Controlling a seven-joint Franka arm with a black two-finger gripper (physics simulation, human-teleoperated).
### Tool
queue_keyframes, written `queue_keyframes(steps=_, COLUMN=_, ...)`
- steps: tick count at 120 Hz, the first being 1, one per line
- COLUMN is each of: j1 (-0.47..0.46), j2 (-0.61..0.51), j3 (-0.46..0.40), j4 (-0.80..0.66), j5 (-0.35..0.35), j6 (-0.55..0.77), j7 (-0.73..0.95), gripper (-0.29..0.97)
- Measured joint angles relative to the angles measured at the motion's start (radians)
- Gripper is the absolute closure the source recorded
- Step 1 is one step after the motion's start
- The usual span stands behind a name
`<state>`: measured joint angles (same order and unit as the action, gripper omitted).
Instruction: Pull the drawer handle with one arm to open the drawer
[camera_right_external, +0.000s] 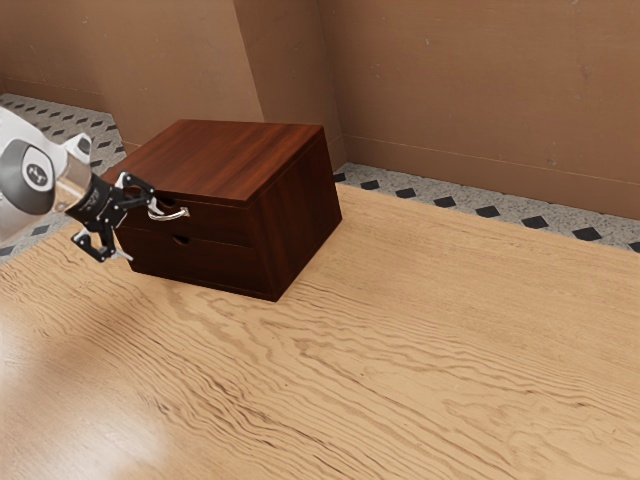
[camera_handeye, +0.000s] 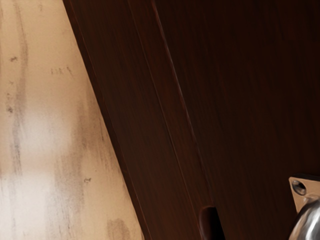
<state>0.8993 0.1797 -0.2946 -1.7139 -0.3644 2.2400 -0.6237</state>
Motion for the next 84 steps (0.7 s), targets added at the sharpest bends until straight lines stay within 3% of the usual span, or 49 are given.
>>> queue_keyframes(steps=46, j1=-0.003, j2=-0.01, j3=-0.001, j4=-0.009, j5=0.006, j6=0.0, j7=0.0, gripper=0.0)
queue_keyframes(steps=84, j1=-0.009, j2=-0.012, j3=-0.002, j4=-0.022, j5=-0.067, j6=-0.002, j7=-0.036, gripper=0.0)
